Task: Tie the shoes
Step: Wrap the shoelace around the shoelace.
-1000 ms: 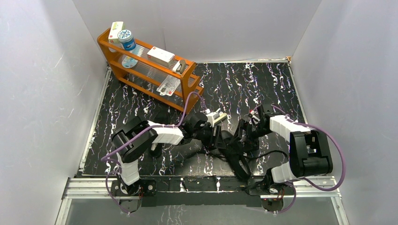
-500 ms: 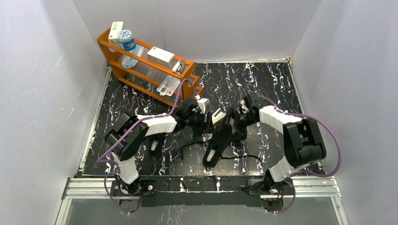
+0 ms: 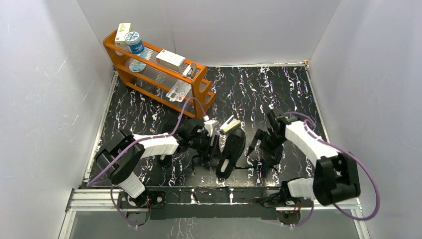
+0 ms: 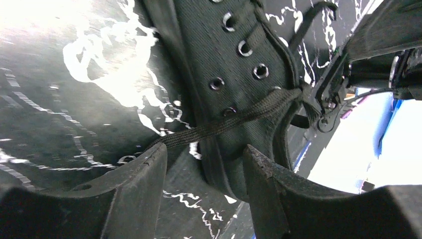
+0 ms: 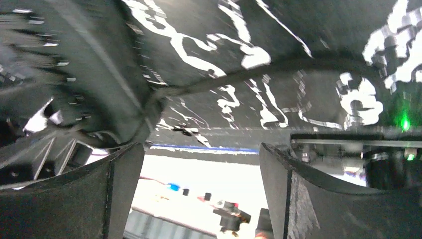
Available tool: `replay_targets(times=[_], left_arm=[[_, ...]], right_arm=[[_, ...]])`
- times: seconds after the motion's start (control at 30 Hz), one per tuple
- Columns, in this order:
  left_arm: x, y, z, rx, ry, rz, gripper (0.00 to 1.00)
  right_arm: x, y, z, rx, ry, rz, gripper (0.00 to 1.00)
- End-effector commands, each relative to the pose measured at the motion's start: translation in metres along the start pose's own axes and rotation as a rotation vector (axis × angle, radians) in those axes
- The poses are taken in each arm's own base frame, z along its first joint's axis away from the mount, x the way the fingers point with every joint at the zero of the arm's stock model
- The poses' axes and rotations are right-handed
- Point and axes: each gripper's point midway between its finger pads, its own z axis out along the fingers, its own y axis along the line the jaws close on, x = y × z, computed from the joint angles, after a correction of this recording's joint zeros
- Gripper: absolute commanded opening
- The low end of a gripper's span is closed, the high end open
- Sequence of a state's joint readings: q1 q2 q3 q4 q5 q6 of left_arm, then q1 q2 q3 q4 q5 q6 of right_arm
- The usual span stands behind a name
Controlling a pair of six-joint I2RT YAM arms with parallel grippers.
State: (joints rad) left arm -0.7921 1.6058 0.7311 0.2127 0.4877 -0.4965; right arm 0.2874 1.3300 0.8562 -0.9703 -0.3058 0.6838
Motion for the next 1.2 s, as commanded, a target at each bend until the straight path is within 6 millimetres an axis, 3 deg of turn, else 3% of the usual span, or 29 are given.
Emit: replay_targets(times=[0.0, 0.13, 0.23, 0.37, 0.53, 0.6, 0.67, 0.73, 0.8, 0.93, 1.07, 1.17], left_arm=[[0.007, -0.039, 0.0, 0.103, -0.015, 0.016, 0.53], [0.015, -0.055, 0.007, 0.13, -0.012, 0.023, 0.52], [0.013, -0.055, 0.001, 0.101, -0.018, 0.044, 0.53], [0.002, -0.059, -0.025, 0.042, -0.042, 0.136, 0.63], [-0.006, -0.045, -0.061, -0.082, -0.074, 0.235, 0.73], [-0.011, -0.036, -0.065, -0.099, -0.088, 0.248, 0.75], [-0.014, -0.027, -0.061, -0.098, -0.086, 0.254, 0.76], [-0.016, -0.018, -0.051, -0.104, -0.083, 0.302, 0.81], [-0.022, -0.014, -0.041, -0.086, -0.104, 0.371, 0.79], [-0.028, -0.01, -0.021, -0.037, -0.141, 0.489, 0.71], [-0.018, 0.0, -0.001, 0.011, -0.09, 0.558, 0.55], [-0.017, -0.002, 0.007, 0.053, -0.117, 0.564, 0.55]], right_arm=[[0.019, -0.026, 0.004, 0.075, -0.055, 0.365, 0.9], [0.008, -0.024, 0.008, 0.061, -0.121, 0.512, 0.8], [0.001, -0.023, 0.02, 0.086, -0.115, 0.567, 0.75], [-0.011, -0.034, 0.035, 0.19, -0.128, 0.63, 0.73], [-0.012, -0.05, 0.052, 0.244, -0.142, 0.683, 0.71], [-0.011, -0.062, 0.056, 0.274, -0.176, 0.711, 0.62], [-0.017, -0.073, 0.059, 0.282, -0.242, 0.706, 0.35], [-0.026, -0.077, 0.057, 0.279, -0.301, 0.661, 0.2], [-0.029, -0.078, 0.049, 0.294, -0.325, 0.625, 0.01], [-0.035, -0.071, 0.024, 0.301, -0.362, 0.56, 0.0], [-0.042, -0.059, 0.002, 0.249, -0.413, 0.529, 0.0], [-0.048, -0.04, -0.012, 0.161, -0.44, 0.49, 0.0]])
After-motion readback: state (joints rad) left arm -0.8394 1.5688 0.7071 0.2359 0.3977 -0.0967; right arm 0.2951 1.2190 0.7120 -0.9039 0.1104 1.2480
